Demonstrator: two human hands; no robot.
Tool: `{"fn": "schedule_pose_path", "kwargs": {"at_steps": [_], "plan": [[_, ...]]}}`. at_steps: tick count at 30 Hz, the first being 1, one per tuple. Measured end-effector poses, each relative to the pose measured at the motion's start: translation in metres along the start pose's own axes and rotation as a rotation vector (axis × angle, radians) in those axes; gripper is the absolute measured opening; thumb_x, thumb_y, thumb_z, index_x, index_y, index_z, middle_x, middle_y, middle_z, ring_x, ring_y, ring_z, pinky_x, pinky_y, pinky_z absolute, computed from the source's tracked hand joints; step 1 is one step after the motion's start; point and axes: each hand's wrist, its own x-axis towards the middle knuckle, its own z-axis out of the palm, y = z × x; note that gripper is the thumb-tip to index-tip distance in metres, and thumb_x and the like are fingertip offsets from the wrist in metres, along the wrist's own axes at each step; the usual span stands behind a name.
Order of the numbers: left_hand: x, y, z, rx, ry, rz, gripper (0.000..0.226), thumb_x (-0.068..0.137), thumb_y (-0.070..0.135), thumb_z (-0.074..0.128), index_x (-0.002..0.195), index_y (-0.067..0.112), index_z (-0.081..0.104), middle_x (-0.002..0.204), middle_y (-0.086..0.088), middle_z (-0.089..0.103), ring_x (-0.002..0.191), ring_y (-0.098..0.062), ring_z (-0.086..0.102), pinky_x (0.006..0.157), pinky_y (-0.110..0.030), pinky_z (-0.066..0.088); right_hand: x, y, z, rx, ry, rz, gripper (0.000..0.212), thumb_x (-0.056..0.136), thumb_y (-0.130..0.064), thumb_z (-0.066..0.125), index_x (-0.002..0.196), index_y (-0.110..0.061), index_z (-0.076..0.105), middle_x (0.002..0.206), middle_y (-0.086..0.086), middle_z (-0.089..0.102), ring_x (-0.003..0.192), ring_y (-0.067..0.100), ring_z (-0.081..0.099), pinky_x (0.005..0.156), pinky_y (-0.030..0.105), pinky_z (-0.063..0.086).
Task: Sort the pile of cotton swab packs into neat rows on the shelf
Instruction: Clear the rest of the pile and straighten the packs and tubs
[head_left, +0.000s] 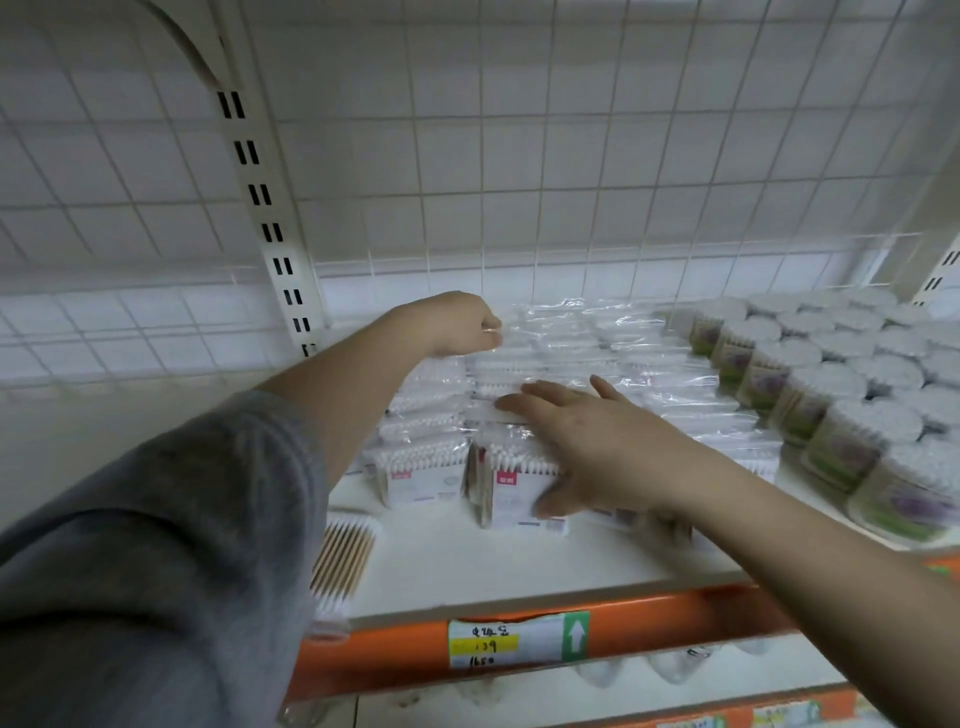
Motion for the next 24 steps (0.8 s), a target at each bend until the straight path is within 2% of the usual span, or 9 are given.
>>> {"fn": "schedule_pose_path", "kwargs": {"at_steps": [3,6,9,11,13,16,19,21,24], "plan": [[0.007,-0.004,0.003,0.025,0.002,0.019,0.051,0.095,0.042,0.048,0.14,0.02,0.042,0.144,0.0,0.045,0.126,-0.02,0.045,0.098,-0.028,0.036,0.003,-0.001,0.002,-0.01,0.043,0.007,0.094,0.066,-0.043,0.076,0.142,-0.033,0.021,0.146,-0.008,0.03,0.135,0.015,0.031,0.113,0.047,0.017],[0.016,-0.003,0.003,0.081,-0.019,-0.026,0.063,0.091,0.053,0.048,0.138,0.013,0.041,0.14,-0.009,0.044,0.126,-0.027,0.042,0.099,-0.036,0.036,0.005,-0.001,0.003,-0.034,0.081,-0.004,0.094,0.061,-0.042,0.077,0.138,-0.034,0.024,0.14,-0.008,0.034,0.128,0.016,0.036,0.106,0.041,0.027],[0.021,0.005,0.002,0.109,-0.03,-0.065,0.063,0.087,0.063,0.044,0.131,0.017,0.045,0.137,-0.01,0.036,0.129,-0.027,0.032,0.101,-0.039,0.034,0.007,0.0,0.004,-0.035,0.079,-0.001,0.097,0.06,-0.043,0.078,0.139,-0.035,0.023,0.142,-0.006,0.031,0.131,0.017,0.029,0.108,0.041,0.025],[0.022,0.008,0.003,0.073,-0.026,-0.067,0.062,0.086,0.063,0.046,0.127,0.016,0.044,0.134,-0.009,0.035,0.123,-0.026,0.037,0.098,-0.038,0.036,0.007,0.001,0.005,-0.041,0.073,-0.001,0.097,0.06,-0.045,0.078,0.14,-0.035,0.024,0.142,-0.006,0.032,0.133,0.017,0.027,0.11,0.043,0.023],[0.023,0.009,0.003,0.038,-0.018,-0.083,0.068,0.084,0.064,0.048,0.132,0.016,0.039,0.136,-0.009,0.035,0.12,-0.026,0.042,0.095,-0.037,0.038,0.007,0.001,0.005,-0.029,0.066,0.002,0.096,0.061,-0.044,0.078,0.14,-0.035,0.024,0.142,-0.007,0.033,0.133,0.017,0.028,0.111,0.044,0.022],[0.022,0.014,-0.002,0.096,-0.028,-0.134,0.081,0.082,0.068,0.048,0.143,0.017,0.031,0.146,-0.007,0.031,0.129,-0.028,0.038,0.1,-0.039,0.034,0.007,0.002,0.004,-0.019,0.059,0.004,0.095,0.061,-0.045,0.078,0.14,-0.035,0.024,0.142,-0.008,0.033,0.133,0.017,0.03,0.111,0.045,0.022],[0.025,0.016,-0.006,0.192,-0.05,-0.151,0.078,0.082,0.072,0.043,0.135,0.015,0.046,0.14,-0.004,0.044,0.127,-0.026,0.041,0.101,-0.038,0.028,0.007,0.002,0.005,-0.01,0.057,0.014,0.095,0.062,-0.045,0.078,0.14,-0.035,0.024,0.142,-0.008,0.033,0.134,0.016,0.029,0.112,0.047,0.02],[0.028,0.016,-0.003,0.215,-0.05,-0.143,0.074,0.082,0.072,0.042,0.121,0.011,0.057,0.125,-0.004,0.056,0.119,-0.025,0.048,0.094,-0.038,0.029,0.006,0.002,0.006,-0.002,0.059,0.017,0.095,0.062,-0.044,0.078,0.14,-0.035,0.024,0.142,-0.008,0.033,0.134,0.016,0.029,0.113,0.047,0.018],[0.027,0.018,0.001,0.175,-0.04,-0.137,0.073,0.084,0.068,0.045,0.124,0.007,0.054,0.128,-0.007,0.053,0.117,-0.026,0.051,0.09,-0.034,0.04,0.004,0.002,0.007,0.017,0.068,0.022,0.094,0.063,-0.043,0.078,0.14,-0.035,0.025,0.142,-0.009,0.032,0.135,0.015,0.028,0.114,0.047,0.016]]}}
